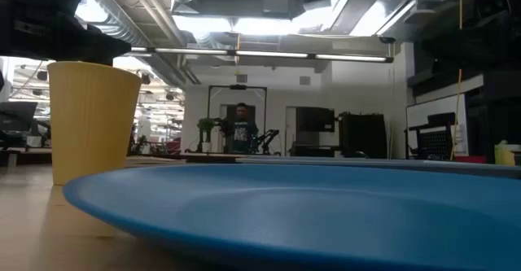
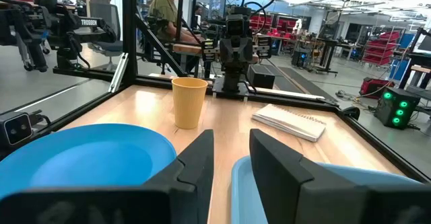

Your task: Pick and place plate/cup/fork/spoon on tray

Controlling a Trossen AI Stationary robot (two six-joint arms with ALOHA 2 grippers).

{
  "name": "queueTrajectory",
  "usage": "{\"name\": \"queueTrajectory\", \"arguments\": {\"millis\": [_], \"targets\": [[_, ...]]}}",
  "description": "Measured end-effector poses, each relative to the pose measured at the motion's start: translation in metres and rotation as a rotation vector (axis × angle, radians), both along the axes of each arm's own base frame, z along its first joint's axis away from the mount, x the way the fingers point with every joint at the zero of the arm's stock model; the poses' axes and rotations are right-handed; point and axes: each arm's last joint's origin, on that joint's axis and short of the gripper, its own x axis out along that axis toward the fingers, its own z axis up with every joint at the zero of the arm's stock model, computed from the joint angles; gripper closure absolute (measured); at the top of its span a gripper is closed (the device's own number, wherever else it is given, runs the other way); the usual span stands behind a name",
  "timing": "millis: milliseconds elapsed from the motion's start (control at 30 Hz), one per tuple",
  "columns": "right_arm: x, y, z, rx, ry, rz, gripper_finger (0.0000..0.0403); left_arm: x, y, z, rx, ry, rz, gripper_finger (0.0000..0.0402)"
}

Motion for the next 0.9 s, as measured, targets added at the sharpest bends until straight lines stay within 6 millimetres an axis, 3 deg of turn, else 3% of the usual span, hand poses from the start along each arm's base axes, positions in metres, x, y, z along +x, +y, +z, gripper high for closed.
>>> {"name": "queueTrajectory", "arguments": {"millis": [300, 467, 667, 900], "targets": [[0.0000, 0.0000, -0.0001, -0.002, 0.000, 0.000, 0.0301, 0.0000, 0.0000, -0.0001, 0.000, 0.001, 0.000, 0.0347], [-0.0001, 0.0000, 0.0031, -0.161, -0.048, -0.007, 0.0301, 0.0000, 0.0000, -0.0001, 0.000, 0.001, 0.000, 0.0347], [-0.0001, 0.0000, 0.0034, -0.050, -0.041, -0.003, 0.0301, 0.0000, 0.0000, -0.0001, 0.000, 0.000, 0.000, 0.0346], [-0.0008, -0.0001, 0.0098, -0.039, -0.106, -0.004, 0.0301, 0.0000, 0.0000, -0.0001, 0.000, 0.000, 0.000, 0.0347]]}}
